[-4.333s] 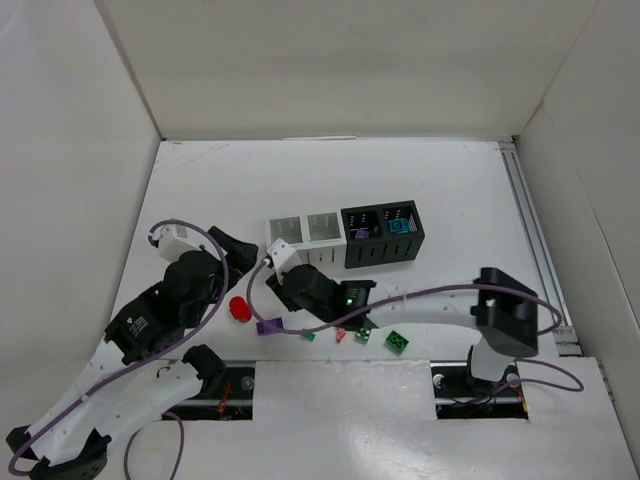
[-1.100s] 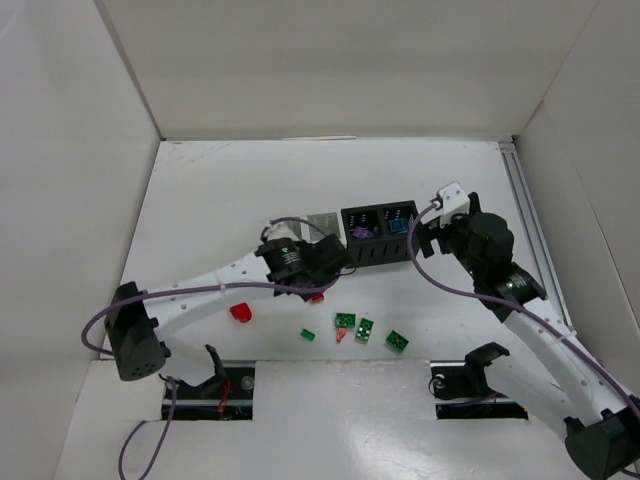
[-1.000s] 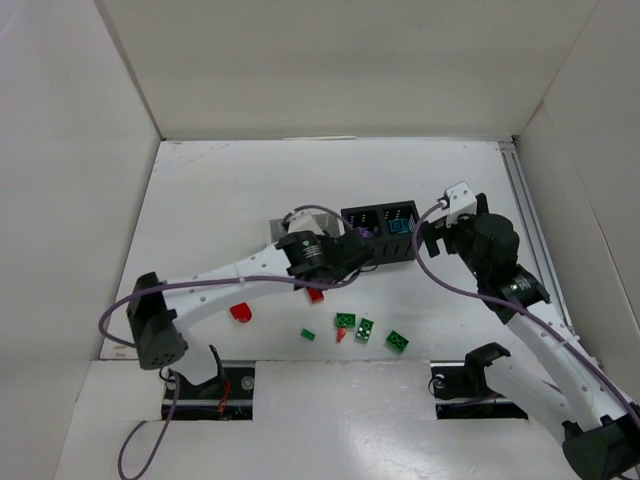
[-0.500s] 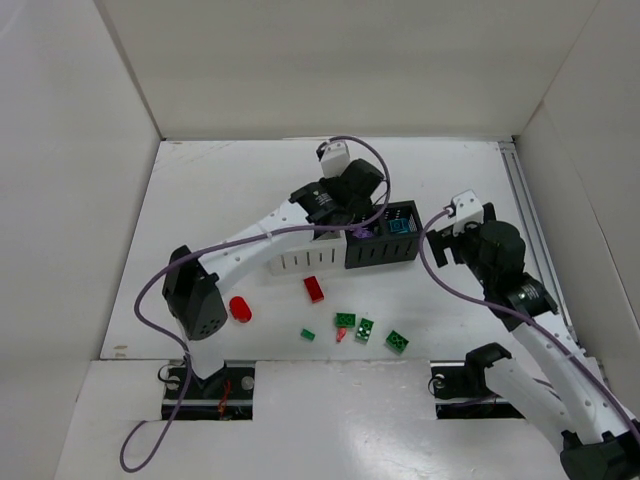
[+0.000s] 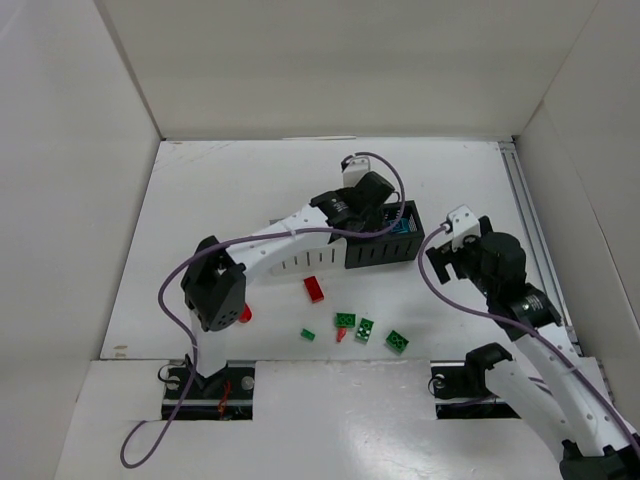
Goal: Sort the legos into containers by color
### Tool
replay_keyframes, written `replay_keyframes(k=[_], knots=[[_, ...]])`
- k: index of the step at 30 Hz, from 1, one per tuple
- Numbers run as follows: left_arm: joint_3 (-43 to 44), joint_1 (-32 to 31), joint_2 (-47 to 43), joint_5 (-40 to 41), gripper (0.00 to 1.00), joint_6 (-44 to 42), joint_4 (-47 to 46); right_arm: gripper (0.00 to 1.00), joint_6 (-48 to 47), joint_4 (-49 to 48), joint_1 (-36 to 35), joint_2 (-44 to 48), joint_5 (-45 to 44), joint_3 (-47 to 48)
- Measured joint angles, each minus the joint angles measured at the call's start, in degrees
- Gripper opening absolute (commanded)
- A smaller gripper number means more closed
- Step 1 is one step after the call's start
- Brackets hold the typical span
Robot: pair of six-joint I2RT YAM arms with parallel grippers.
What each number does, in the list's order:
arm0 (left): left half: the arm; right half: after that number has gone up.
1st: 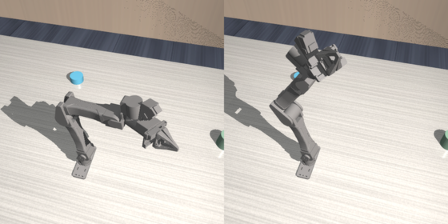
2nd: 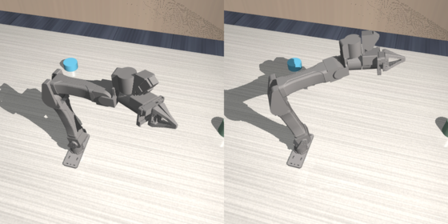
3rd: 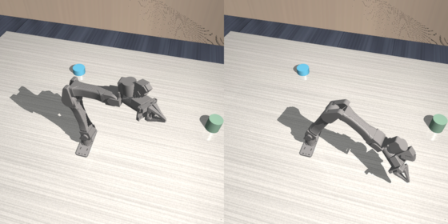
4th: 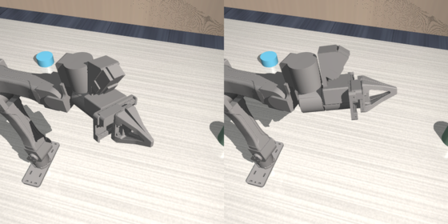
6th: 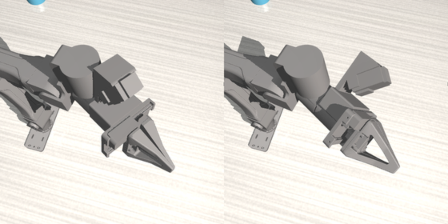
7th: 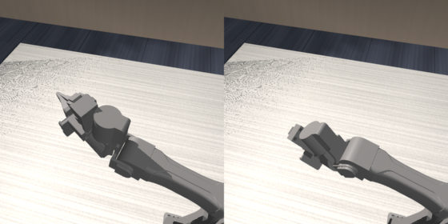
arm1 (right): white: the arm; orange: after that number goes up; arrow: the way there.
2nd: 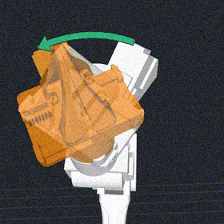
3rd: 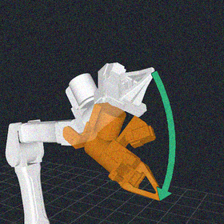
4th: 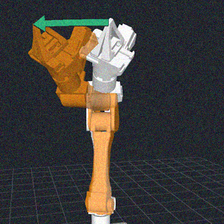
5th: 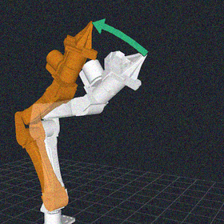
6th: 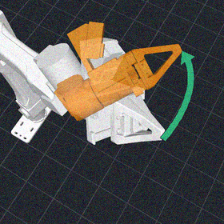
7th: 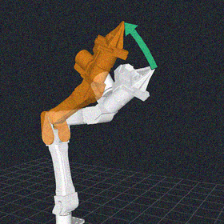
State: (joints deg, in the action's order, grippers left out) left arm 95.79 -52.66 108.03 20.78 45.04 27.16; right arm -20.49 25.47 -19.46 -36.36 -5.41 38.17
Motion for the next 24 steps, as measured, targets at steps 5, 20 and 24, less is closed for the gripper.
replay_keyframes(k=[5,20,24], knots=[[-4.09,0.02,-2.1,-1.25,0.57,-0.85,-1.03,0.99,-2.8,3.52,-0.85,2.01,6.1,-1.31],[-16.57,-1.75,-20.79,-1.81,1.0,-6.16,-4.87,0.99,4.17,5.07,-32.96,-10.08,9.77,-5.29],[-25.4,-2.82,-30.56,-1.01,1.0,-6.82,-5.57,0.99,8.2,4.96,-37.94,-15.3,9.44,-7.02]])
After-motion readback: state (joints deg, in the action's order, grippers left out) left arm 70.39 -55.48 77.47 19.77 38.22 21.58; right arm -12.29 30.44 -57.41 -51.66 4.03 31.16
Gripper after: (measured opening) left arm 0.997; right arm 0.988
